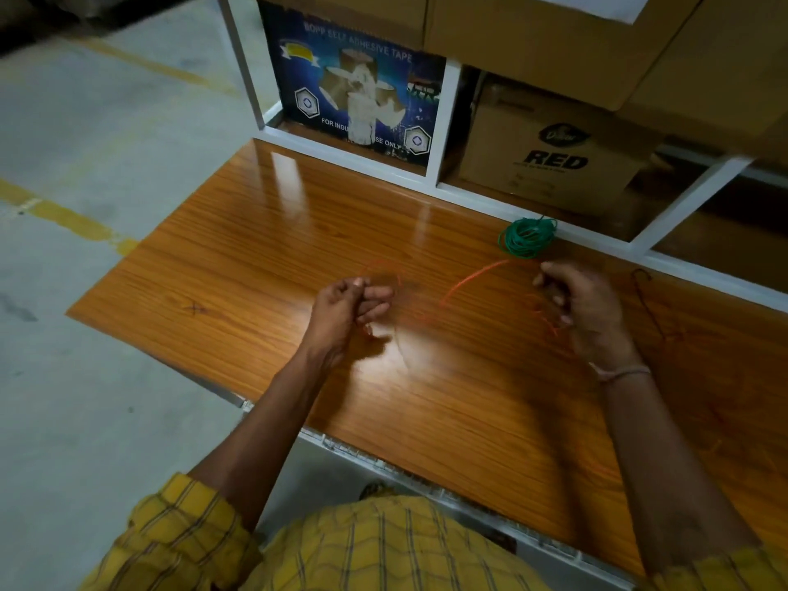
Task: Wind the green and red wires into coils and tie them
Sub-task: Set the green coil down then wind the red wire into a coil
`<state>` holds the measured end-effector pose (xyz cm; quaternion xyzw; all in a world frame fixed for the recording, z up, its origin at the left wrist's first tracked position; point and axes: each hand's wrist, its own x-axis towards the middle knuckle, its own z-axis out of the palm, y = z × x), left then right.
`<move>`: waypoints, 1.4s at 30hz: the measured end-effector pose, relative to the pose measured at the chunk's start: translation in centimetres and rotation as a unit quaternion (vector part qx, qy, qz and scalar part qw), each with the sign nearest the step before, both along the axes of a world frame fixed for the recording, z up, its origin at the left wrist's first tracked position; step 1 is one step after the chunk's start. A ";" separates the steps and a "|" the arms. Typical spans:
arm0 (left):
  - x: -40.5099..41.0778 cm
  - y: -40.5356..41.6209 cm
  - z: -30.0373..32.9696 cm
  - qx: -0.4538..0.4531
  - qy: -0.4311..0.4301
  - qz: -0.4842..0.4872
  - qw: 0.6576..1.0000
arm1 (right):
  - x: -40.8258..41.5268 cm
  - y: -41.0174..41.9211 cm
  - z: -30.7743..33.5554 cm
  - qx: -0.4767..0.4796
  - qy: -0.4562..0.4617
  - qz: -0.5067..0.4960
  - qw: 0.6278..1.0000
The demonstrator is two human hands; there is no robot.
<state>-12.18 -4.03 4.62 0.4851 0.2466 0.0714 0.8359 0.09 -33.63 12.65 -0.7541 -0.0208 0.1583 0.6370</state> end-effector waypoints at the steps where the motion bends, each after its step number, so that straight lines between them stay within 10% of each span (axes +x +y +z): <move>1: -0.3 0.4 0.1 0.007 0.009 0.002 1.000 | -0.1 -0.7 -0.2 -0.067 0.009 0.020 0.997; 9: -0.7 -0.9 2.5 0.047 0.002 -0.159 0.986 | -1.6 1.5 -1.2 -0.498 -0.022 0.308 0.811; 15: -0.3 -2.6 4.1 0.065 -0.020 -0.241 0.968 | -4.2 6.2 -1.6 -0.141 -0.017 0.177 0.974; 25: -2.0 -2.0 6.6 0.065 -0.092 -0.335 0.936 | -4.6 6.4 -3.4 0.111 0.135 0.102 0.979; 34: -1.5 -2.4 7.2 -0.119 -0.201 -0.289 0.928 | -6.2 7.7 -3.5 -0.018 0.107 0.170 0.979; 42: 1.0 -2.6 6.4 -0.142 -0.127 -0.118 0.974 | -9.4 7.9 -3.7 -0.089 0.110 0.390 0.910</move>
